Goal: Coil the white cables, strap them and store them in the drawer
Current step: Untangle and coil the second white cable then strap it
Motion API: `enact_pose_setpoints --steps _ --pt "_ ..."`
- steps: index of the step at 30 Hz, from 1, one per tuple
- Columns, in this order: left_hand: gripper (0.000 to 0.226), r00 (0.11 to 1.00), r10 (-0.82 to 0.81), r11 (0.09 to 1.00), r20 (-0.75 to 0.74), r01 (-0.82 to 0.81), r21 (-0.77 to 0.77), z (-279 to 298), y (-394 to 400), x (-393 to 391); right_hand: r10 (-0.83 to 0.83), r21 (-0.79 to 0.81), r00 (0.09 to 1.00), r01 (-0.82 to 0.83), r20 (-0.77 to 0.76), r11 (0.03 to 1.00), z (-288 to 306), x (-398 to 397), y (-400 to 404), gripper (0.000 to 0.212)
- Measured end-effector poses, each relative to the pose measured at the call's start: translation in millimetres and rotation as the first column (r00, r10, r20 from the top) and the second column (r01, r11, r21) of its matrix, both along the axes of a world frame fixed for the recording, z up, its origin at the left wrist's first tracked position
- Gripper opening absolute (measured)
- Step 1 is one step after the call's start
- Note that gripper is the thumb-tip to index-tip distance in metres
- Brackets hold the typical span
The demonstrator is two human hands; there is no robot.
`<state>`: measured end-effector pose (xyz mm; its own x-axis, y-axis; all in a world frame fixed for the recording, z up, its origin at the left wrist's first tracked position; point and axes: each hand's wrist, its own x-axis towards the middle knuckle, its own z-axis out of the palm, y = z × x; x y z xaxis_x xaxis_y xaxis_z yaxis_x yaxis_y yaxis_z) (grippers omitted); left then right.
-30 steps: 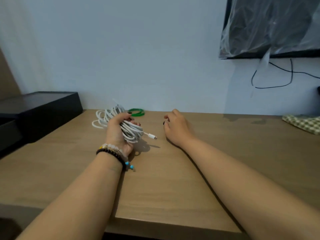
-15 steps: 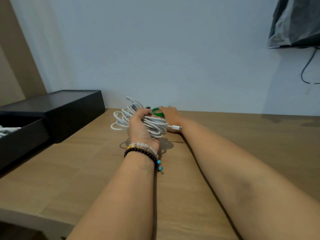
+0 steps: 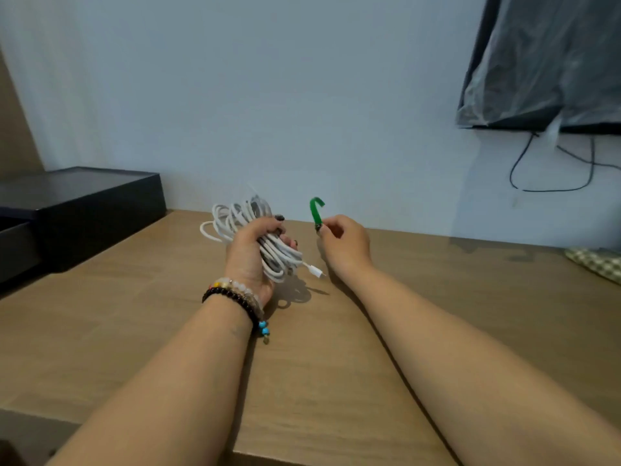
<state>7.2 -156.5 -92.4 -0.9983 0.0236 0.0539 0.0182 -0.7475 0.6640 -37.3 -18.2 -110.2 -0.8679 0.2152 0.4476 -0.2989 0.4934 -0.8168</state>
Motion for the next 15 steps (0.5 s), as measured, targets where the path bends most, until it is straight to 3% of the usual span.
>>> enact_pose_setpoints --steps 6,11,15 --pt "0.013 0.968 -0.248 0.961 -0.047 0.239 -0.142 6 27 31 -0.024 -0.393 0.998 0.001 -0.053 0.919 4 100 71 0.016" --pt "0.019 0.968 -0.247 0.965 -0.044 0.242 -0.102 12 35 44 -0.150 -0.473 0.986 0.098 -0.075 0.876 4 148 120 0.016" --pt "0.039 0.960 -0.279 0.959 -0.012 0.278 -0.055 16 65 59 -0.103 -0.536 0.993 0.060 -0.050 0.842 3 151 128 0.021"
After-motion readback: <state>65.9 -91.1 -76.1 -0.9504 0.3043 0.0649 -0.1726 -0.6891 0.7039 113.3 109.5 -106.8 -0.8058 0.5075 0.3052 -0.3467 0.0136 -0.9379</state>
